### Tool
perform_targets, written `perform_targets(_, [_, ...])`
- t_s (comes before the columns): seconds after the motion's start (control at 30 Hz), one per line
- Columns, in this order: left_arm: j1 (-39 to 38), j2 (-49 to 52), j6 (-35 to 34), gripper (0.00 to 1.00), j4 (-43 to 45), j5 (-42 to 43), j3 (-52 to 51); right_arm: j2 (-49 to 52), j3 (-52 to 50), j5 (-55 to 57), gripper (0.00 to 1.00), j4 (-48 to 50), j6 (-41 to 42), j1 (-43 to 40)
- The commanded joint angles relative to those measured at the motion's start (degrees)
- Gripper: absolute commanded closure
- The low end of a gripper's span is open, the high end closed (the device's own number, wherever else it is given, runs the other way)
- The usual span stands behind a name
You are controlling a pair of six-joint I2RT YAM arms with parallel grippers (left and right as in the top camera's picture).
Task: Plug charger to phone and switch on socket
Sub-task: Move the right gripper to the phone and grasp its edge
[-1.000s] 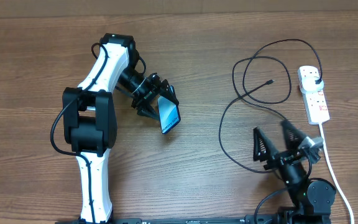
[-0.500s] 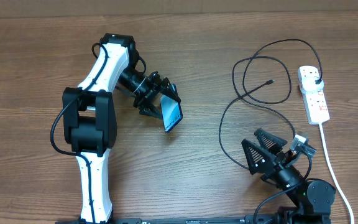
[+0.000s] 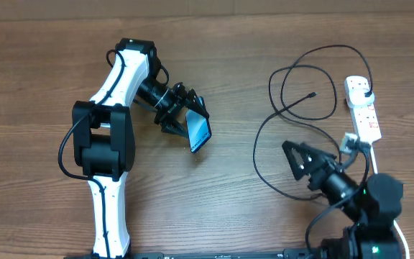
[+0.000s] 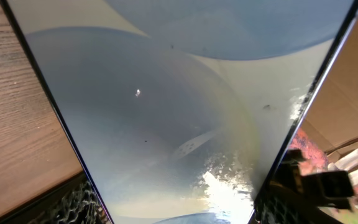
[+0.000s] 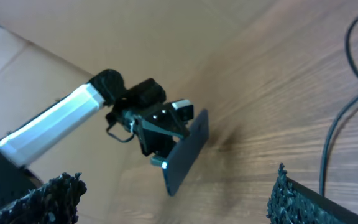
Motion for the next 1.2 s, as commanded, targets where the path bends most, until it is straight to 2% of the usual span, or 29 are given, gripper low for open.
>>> perform_targets(0.0, [-0.52, 0.15, 1.9, 0.34, -0.39, 2.54, 1.51, 9.03, 7.15, 8.83, 0.01, -3.13, -0.24, 6.12])
perform_targets(0.07, [-0.52, 0.15, 2.25, 0.34, -0.39, 2.54, 1.51, 13.07, 9.4, 13.81, 0.01, -4.35, -0.2, 10.47])
perform_targets(0.23, [-0.52, 0.15, 2.23, 0.34, -0.39, 2.54, 1.51, 24.59, 14.38, 30.56, 0.01, -3.1, 0.04, 27.26])
perform_targets(0.37, [-0.52, 0.15, 2.32, 0.34, -0.39, 2.54, 1.51, 32.15, 14.71, 39.93, 0.0, 5.42, 0.04, 37.97])
perform_targets(0.47, [-0.52, 0.15, 2.69, 0.34, -0.39, 2.56, 1.51, 37.73, 14.71, 40.44, 0.0, 13.29, 0.04, 42.66])
perform_targets(0.57, [-0.52, 0.15, 2.82, 0.34, -0.39, 2.56, 1.51, 43.67, 14.71, 40.48, 0.0, 19.23, 0.02, 45.11])
perform_targets(0.9, [-0.52, 0.15, 2.82, 0.34, -0.39, 2.56, 1.51, 56.41, 14.71, 41.72, 0.0, 28.63, 2.01, 45.48])
perform_targets(1.07, [-0.52, 0.15, 2.82, 0.33, -0.39, 2.56, 1.51, 59.39, 14.71, 50.77, 0.0, 29.16, 10.25, 48.37])
perform_targets(1.17, [-0.52, 0.15, 2.82, 0.33, -0.37, 2.56, 1.51, 60.37, 14.71, 55.98, 0.0, 30.67, 10.99, 51.19])
